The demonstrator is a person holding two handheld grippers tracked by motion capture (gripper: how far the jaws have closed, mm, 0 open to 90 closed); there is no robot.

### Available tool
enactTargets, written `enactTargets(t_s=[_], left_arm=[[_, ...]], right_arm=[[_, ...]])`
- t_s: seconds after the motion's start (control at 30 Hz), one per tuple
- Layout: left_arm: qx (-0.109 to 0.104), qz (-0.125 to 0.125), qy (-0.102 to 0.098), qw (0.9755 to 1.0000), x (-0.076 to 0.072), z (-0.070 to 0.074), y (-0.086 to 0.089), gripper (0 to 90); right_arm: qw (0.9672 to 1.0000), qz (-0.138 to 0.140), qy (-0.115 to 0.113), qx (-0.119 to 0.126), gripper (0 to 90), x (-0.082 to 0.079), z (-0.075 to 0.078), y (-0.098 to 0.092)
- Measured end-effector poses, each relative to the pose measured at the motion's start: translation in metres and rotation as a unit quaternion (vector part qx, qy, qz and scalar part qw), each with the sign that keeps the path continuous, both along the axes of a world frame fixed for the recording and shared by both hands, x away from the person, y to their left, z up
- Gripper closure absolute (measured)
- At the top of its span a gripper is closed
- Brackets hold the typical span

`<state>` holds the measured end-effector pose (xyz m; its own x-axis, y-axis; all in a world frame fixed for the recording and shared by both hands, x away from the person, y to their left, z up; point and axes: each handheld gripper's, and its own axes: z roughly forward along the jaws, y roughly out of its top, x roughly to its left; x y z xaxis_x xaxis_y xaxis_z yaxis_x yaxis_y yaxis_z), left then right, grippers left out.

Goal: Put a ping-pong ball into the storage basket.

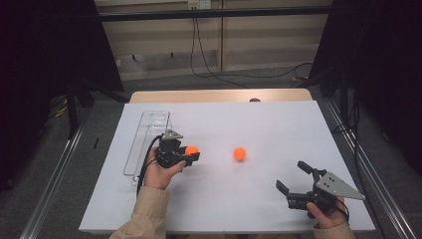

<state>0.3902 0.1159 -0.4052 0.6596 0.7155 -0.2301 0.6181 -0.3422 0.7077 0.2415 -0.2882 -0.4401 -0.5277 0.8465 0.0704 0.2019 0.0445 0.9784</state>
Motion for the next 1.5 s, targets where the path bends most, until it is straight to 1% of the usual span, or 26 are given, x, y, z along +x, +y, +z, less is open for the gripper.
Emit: enactTargets(t_s=[0.1, 0.17, 0.3, 0.33, 0.6, 0.8, 0.87, 0.97, 1.37, 1.5], left_arm=[[0.001, 0.005, -0.003, 1.0, 0.0, 0.001, 0.003, 50.8], [-0.001, 0.003, -0.001, 1.0, 0.0, 0.002, 0.003, 50.8], [-0.002, 0.007, 0.0, 1.0, 0.0, 0.003, 0.005, 50.7], [0.001, 0.005, -0.002, 1.0, 0.0, 0.004, 0.006, 50.8], [-0.005, 0.014, -0.001, 0.9999, 0.001, 0.005, 0.01, 50.8], [0.001, 0.014, -0.002, 0.9999, 0.001, 0.007, 0.014, 50.8], [0.0, 0.019, -0.004, 0.9998, 0.001, 0.007, 0.016, 50.8], [0.002, 0.018, -0.003, 0.9998, 0.002, 0.008, 0.018, 50.8], [-0.001, 0.026, -0.004, 0.9997, 0.002, 0.009, 0.023, 50.8], [0.002, 0.026, -0.003, 0.9997, 0.002, 0.01, 0.025, 50.8]], right_arm=[[1.0, 0.001, 0.0, -0.001, 2.4, 0.0, 0.0, 0.0], [1.0, 0.001, 0.0, -0.001, 2.4, 0.0, 0.0, 0.0], [1.0, 0.001, 0.0, -0.001, 2.4, 0.0, 0.0, 0.0], [1.0, 0.001, -0.001, -0.001, 2.4, 0.0, 0.0, 0.0], [1.0, 0.001, -0.001, -0.001, 2.4, 0.0, 0.0, 0.0], [1.0, 0.001, -0.001, -0.001, 2.4, 0.0, 0.0, 0.0], [1.0, 0.001, -0.001, -0.001, 2.4, 0.0, 0.0, 0.0], [1.0, 0.001, -0.001, -0.001, 2.4, 0.0, 0.0, 0.0], [1.0, 0.001, -0.001, 0.0, 2.4, 0.0, 0.0, 0.0], [1.0, 0.002, -0.004, -0.001, 2.4, 0.0, 0.0, 0.0]])
